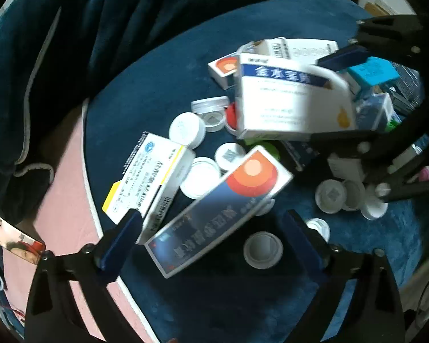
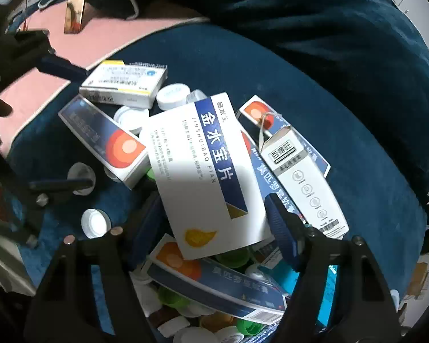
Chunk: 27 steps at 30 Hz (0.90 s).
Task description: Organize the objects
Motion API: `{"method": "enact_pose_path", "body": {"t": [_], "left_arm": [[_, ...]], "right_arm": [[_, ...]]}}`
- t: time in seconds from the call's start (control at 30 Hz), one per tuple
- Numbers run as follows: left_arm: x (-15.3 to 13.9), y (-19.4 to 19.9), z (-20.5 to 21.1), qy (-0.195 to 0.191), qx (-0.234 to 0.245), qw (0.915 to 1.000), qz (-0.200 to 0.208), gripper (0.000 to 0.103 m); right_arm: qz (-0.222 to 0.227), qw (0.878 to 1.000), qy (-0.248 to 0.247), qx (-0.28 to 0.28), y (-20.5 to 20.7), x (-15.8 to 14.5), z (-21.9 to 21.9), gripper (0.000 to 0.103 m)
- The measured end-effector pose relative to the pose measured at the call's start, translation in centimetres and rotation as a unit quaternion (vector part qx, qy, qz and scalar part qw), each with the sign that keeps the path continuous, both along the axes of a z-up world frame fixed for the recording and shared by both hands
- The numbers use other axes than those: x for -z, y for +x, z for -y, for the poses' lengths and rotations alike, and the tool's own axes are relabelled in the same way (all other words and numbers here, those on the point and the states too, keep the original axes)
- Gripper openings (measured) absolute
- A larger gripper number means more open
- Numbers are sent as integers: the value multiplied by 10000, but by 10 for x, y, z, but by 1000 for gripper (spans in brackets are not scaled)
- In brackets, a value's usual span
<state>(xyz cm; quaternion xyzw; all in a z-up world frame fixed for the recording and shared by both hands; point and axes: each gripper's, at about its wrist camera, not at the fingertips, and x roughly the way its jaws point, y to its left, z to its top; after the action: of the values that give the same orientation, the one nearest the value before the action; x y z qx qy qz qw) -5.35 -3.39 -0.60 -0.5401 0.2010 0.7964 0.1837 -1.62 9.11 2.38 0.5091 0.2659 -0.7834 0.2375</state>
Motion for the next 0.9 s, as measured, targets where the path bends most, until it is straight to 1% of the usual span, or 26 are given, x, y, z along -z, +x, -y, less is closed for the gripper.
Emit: {"method": "enact_pose_path", "body": {"t": [0.07,0.13,0.2,0.3,0.37,0.43,0.5,0.53,0.57,0.6,0.67,0.77,0.9], "left_arm": [[0,-3,6,66,-136,9999,-22,93],[2,-5,9,121,-170,9998,24,93],[6,-5,11,43,-56,10000,62,92],[13,-4,8,-145,271,9995,44,93],[18,-5,6,-155,399,9990,95,92],[22,-6,5,-112,439,9989,150,87],[24,-7,5,-51,459,9987,203,65],[24,-7,5,-54,477,9986,225,56],[23,-5,4,-92,498,9985,194,51],[22,-5,4,-102,514,9985,177,49],[19,-4,6,-3,471,9986,240,46],[17,-4,9,63,378,9989,286,44],[18,-8,12,225,205,9988,372,44]], "right_arm": [[-14,9999,-86,55,0,-4,-3,73],[1,9997,-197,122,0,-8,-7,73],[14,9994,-283,174,0,-11,-9,73],[36,9991,-361,197,0,-12,-9,73],[95,9989,-416,208,0,-11,-9,73],[137,9987,-444,229,0,-9,-10,73],[204,9986,-423,228,-1,-6,-11,73],[228,9986,-425,229,-2,-4,-10,73],[253,9984,-442,236,-3,-3,-10,73],[286,9982,-470,256,-4,-2,-10,73],[377,9974,-540,306,-5,-1,-11,73],[557,9961,-600,342,-7,3,-7,74],[632,9962,-503,326,-6,11,0,73]]}}
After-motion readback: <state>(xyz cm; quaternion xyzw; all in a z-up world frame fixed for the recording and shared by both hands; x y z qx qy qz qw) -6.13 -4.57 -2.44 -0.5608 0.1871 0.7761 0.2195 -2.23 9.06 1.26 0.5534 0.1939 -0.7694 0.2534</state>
